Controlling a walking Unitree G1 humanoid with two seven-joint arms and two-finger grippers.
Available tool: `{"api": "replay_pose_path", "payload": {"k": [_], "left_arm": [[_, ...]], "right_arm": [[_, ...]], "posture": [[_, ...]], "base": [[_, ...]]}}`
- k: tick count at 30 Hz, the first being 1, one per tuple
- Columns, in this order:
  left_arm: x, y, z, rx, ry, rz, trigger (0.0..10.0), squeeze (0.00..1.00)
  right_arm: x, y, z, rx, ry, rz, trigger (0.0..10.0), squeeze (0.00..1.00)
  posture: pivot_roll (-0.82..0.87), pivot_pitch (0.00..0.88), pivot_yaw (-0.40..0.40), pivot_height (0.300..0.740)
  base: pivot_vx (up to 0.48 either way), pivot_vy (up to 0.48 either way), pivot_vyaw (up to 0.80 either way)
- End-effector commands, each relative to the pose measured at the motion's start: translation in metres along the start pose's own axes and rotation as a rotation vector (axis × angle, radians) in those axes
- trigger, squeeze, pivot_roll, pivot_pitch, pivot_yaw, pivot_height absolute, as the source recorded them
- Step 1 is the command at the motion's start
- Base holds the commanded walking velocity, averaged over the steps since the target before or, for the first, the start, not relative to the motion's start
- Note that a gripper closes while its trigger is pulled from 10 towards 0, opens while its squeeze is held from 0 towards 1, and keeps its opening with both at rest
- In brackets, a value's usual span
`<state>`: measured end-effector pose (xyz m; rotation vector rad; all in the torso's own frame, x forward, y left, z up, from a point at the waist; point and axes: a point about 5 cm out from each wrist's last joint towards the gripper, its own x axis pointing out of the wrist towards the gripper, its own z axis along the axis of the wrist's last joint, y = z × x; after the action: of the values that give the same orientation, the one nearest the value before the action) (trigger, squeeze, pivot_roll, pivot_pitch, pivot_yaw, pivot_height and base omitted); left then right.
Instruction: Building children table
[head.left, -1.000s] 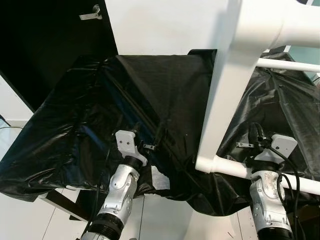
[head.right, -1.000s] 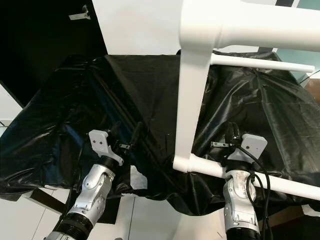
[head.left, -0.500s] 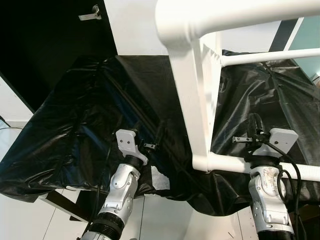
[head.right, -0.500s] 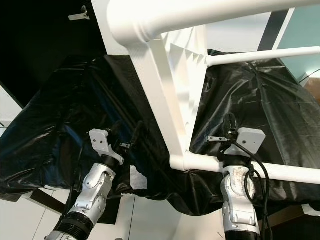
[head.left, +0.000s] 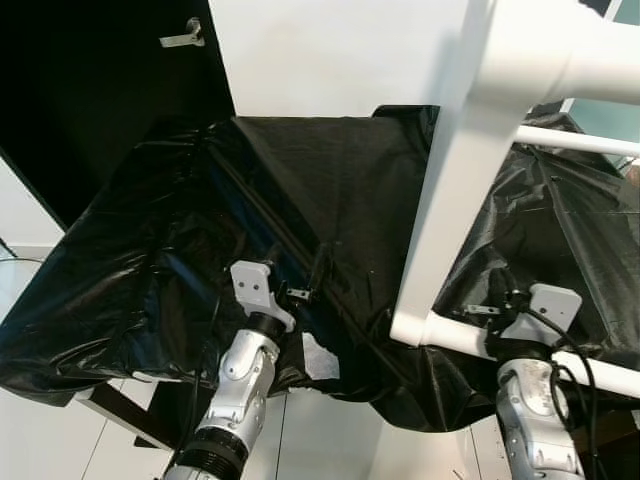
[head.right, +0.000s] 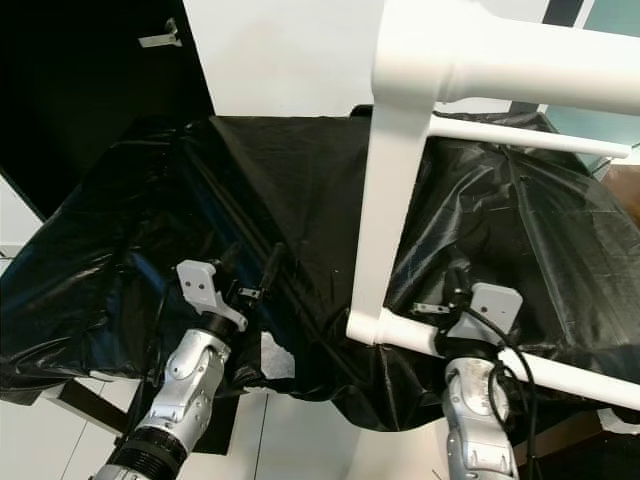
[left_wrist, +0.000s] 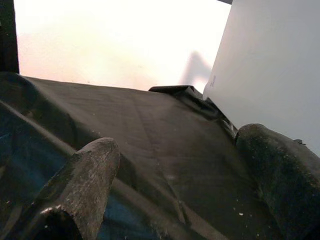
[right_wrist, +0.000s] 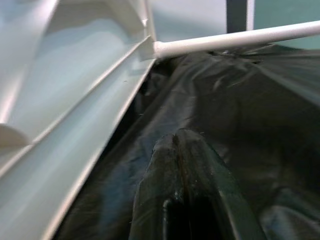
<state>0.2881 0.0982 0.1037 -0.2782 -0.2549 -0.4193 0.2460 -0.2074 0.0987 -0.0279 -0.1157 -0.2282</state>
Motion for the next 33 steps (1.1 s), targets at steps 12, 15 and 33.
{"api": "replay_pose_path", "payload": {"k": [12, 15, 33], "left_arm": [[-0.002, -0.012, -0.003, 0.008, 0.005, -0.228, 10.0, 0.00], [-0.002, -0.011, -0.003, 0.010, 0.007, -0.227, 10.0, 0.00], [-0.004, -0.010, -0.003, 0.016, 0.015, -0.234, 10.0, 0.00]], "right_arm": [[-0.005, -0.001, -0.021, -0.016, 0.125, -0.013, 10.0, 0.00], [-0.003, 0.001, -0.014, -0.033, 0.092, 0.003, 10.0, 0.00], [0.006, 0.015, 0.028, -0.051, -0.057, 0.062, 10.0, 0.00]], "posture": [[-0.13, 0.003, 0.038, 0.740], [-0.13, 0.006, 0.040, 0.740], [-0.13, 0.013, 0.048, 0.740]], "base": [[0.000, 0.000, 0.00], [0.000, 0.000, 0.00], [0.000, 0.000, 0.00]]}}
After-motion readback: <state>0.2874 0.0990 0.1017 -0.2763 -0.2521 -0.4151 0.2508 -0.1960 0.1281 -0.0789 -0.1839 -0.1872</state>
